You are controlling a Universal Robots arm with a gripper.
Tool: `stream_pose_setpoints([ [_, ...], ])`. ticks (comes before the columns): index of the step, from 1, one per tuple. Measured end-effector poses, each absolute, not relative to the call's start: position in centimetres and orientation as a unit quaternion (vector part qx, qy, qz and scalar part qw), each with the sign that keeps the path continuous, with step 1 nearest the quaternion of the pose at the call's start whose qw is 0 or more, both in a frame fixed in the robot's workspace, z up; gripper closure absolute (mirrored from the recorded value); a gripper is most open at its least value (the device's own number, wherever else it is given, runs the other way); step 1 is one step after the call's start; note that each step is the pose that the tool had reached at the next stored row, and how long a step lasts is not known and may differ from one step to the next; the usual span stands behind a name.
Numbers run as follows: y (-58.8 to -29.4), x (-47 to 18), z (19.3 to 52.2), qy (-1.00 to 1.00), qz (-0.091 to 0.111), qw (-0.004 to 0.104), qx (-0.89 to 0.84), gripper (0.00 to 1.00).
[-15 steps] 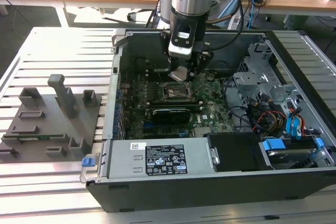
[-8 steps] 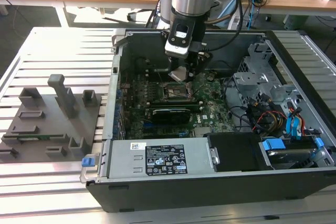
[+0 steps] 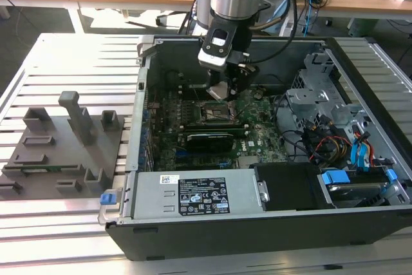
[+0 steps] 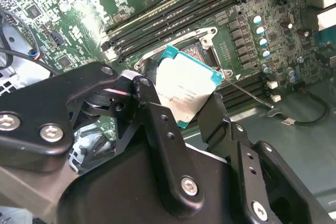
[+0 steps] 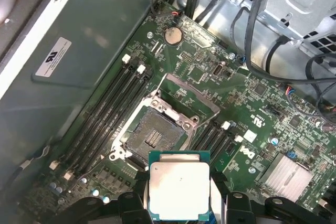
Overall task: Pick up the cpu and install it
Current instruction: 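Place the cpu into insertion slot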
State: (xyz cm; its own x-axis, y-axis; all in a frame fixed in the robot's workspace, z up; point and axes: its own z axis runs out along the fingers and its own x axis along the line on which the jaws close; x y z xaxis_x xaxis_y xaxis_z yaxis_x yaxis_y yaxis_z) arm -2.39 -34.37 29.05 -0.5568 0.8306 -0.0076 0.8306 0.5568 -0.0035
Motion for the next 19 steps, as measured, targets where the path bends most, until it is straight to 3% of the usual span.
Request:
stream_pose_setpoints([
  [19,-34.37,-2.39,29.05,0.85,-0.004,0.002,0.527,0.45],
])
